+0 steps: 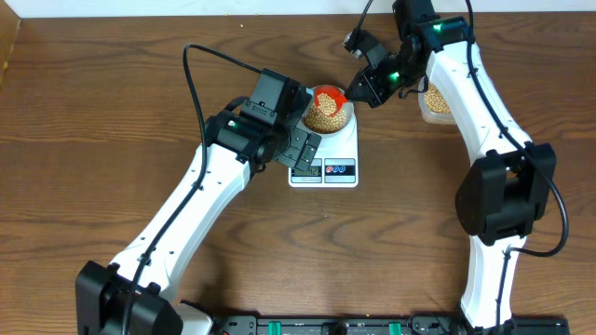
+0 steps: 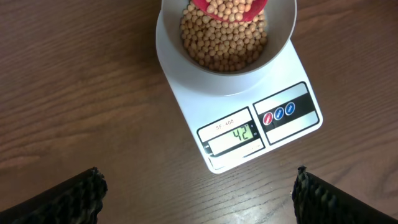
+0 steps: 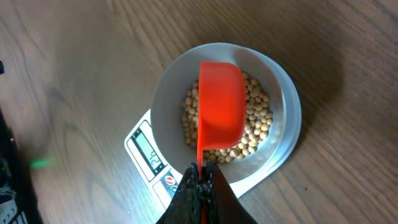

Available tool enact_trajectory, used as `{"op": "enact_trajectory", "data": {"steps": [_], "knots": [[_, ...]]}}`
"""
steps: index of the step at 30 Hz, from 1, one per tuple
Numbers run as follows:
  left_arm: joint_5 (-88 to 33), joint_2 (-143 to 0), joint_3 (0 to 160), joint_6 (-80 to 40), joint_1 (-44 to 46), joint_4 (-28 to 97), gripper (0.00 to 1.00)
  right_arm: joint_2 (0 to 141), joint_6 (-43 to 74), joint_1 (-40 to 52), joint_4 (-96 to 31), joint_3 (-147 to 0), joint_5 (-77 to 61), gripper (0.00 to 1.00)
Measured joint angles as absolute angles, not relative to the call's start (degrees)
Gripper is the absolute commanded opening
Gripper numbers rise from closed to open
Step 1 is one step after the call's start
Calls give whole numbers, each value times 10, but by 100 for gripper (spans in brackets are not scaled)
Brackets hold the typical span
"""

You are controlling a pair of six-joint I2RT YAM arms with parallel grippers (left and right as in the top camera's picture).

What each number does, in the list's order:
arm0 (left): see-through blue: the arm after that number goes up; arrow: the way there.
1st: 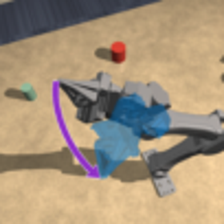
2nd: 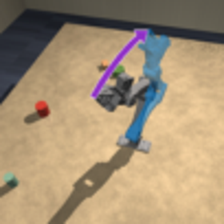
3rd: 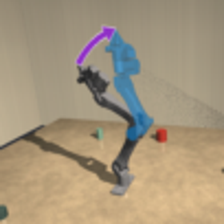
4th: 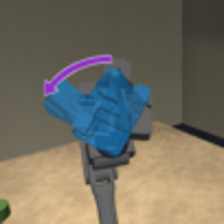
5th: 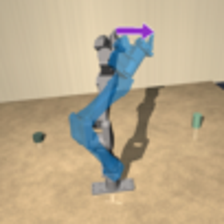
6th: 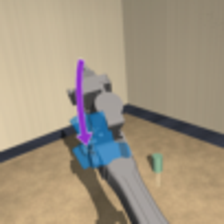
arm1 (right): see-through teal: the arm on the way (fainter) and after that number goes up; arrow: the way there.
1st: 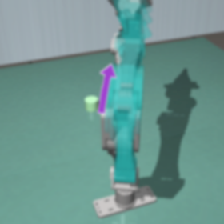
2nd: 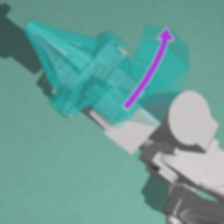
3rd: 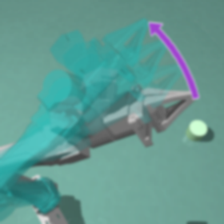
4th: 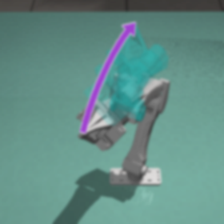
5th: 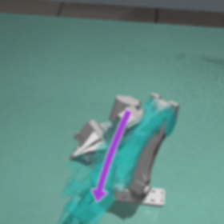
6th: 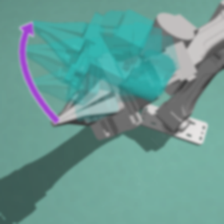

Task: Scoop item into bowl and weigh 50g on scale
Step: 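Tilt the scoop slowly to trickle soybeans into the bowl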

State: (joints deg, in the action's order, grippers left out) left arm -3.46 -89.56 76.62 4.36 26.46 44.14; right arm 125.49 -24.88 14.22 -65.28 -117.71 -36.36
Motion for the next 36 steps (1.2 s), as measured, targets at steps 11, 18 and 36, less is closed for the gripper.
{"op": "enact_trajectory", "data": {"steps": [11, 18, 36], "knots": [[-35, -896, 766, 44, 265, 441, 98, 1255, -281, 142, -651, -1177, -360, 1], [-35, -896, 766, 44, 265, 441, 98, 1255, -303, 142, -651, -1177, -360, 1], [-35, -896, 766, 44, 265, 441, 98, 1255, -371, 151, -651, -1177, -359, 1]]}}
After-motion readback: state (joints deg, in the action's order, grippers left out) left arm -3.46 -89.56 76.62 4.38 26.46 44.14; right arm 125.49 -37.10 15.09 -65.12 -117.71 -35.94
